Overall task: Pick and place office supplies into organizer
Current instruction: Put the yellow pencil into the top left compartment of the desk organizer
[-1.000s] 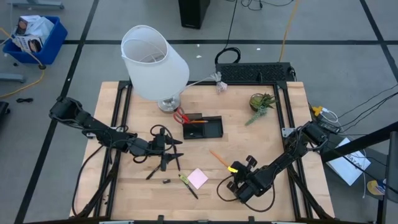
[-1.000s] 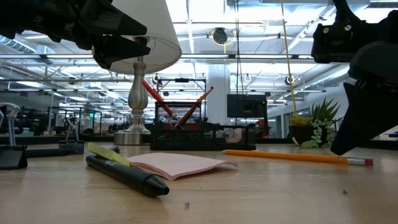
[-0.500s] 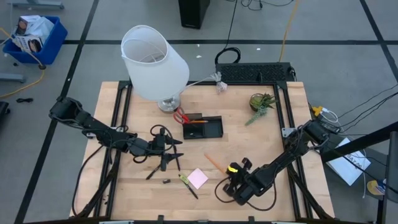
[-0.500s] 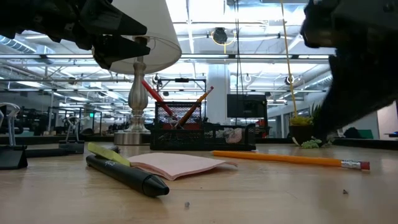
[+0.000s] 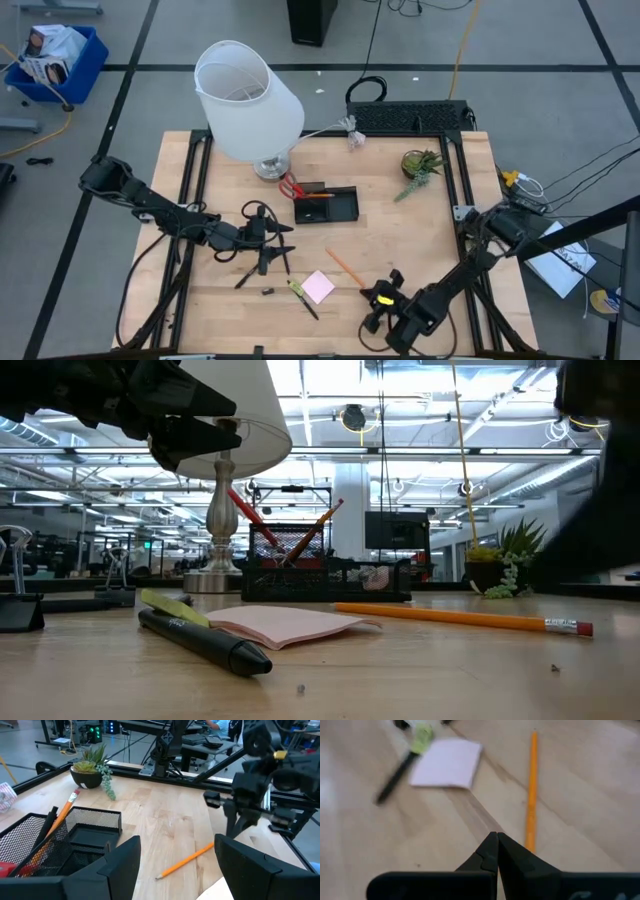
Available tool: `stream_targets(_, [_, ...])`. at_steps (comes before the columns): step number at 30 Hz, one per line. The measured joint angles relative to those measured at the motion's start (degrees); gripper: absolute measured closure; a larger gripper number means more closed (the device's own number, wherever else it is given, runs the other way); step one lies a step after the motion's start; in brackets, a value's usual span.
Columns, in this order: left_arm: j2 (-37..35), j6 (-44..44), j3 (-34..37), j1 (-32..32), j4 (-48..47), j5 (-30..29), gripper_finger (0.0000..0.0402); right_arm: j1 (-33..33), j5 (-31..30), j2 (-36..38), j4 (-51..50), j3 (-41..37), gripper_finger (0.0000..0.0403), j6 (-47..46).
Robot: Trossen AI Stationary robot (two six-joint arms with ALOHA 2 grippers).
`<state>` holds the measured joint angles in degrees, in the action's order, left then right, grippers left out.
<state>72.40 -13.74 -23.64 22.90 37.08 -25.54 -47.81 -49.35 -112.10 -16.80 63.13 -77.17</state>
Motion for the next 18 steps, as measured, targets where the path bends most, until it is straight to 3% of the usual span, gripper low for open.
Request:
stream_targets(10, [0.00,-0.01,0.00,0.00,-0.03,0.00,0.0146,0.66,-0.21,-4.92,2.46,0.07,0.0403,4.86])
stream_targets(18, [0.00,-0.02,0.00,0.00,-0.02,0.00,0.0147,0.25,-0.50,-4.97,7.60,-0.04,0.0403,18.18])
